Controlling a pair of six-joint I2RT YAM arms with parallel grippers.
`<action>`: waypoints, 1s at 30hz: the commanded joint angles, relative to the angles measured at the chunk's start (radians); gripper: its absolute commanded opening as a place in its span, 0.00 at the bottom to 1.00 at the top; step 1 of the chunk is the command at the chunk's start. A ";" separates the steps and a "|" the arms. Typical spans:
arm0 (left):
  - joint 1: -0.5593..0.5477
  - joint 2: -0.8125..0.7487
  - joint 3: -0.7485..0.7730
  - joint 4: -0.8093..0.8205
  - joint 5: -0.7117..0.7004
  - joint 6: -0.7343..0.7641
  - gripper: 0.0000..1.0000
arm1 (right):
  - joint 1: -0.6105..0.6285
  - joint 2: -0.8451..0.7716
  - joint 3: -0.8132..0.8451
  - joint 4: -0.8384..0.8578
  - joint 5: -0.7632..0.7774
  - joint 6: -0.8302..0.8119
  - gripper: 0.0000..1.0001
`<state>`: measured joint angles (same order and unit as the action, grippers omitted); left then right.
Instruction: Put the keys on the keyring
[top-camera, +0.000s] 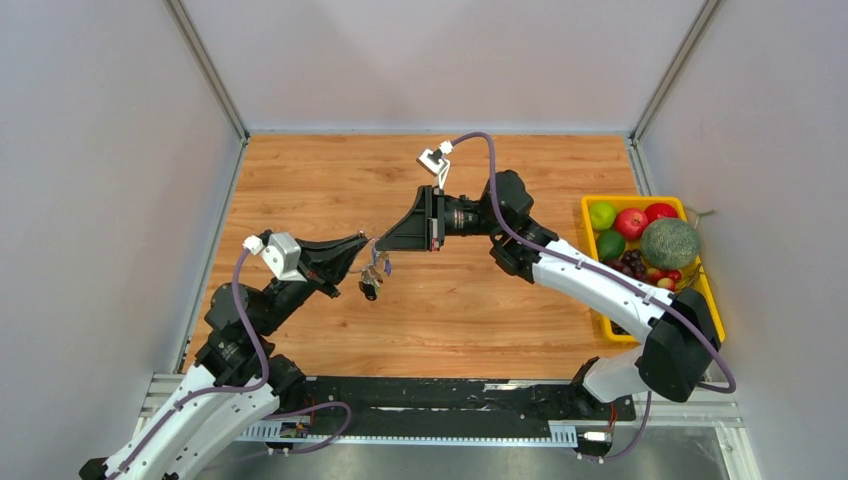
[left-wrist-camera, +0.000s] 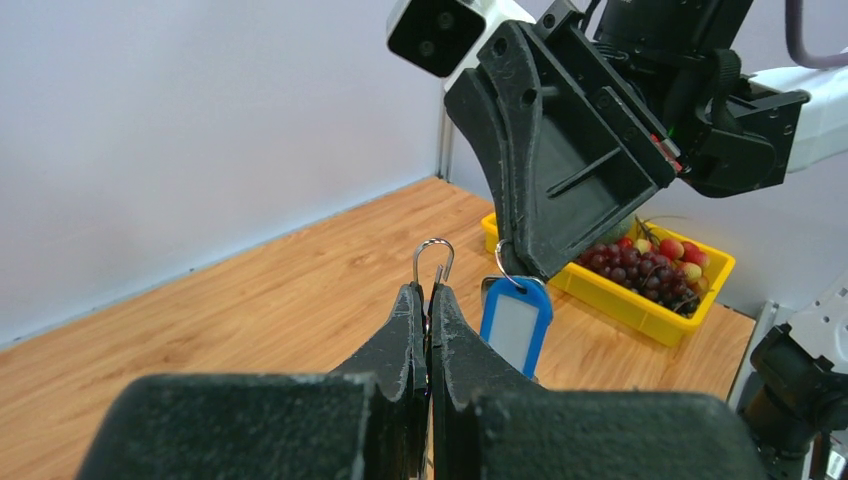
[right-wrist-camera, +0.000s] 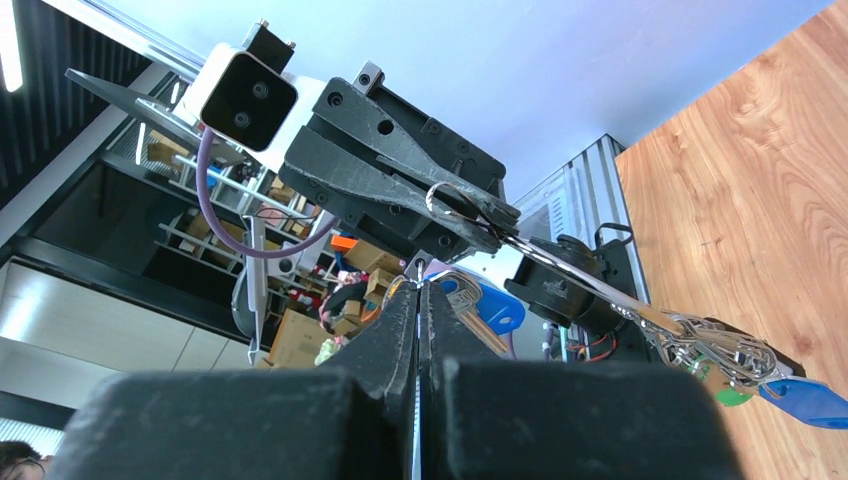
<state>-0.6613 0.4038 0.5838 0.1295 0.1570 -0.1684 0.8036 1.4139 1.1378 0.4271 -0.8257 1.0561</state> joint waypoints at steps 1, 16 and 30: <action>0.002 -0.011 0.001 0.095 0.033 0.014 0.00 | 0.003 0.009 0.014 0.107 -0.005 0.066 0.00; 0.002 -0.035 -0.019 0.128 0.025 0.019 0.00 | 0.017 0.022 0.003 0.139 0.032 0.109 0.00; 0.002 -0.044 -0.032 0.150 0.013 0.024 0.00 | 0.033 0.038 -0.004 0.157 0.056 0.139 0.00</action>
<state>-0.6613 0.3710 0.5556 0.2035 0.1745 -0.1650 0.8284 1.4445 1.1259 0.5232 -0.7864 1.1736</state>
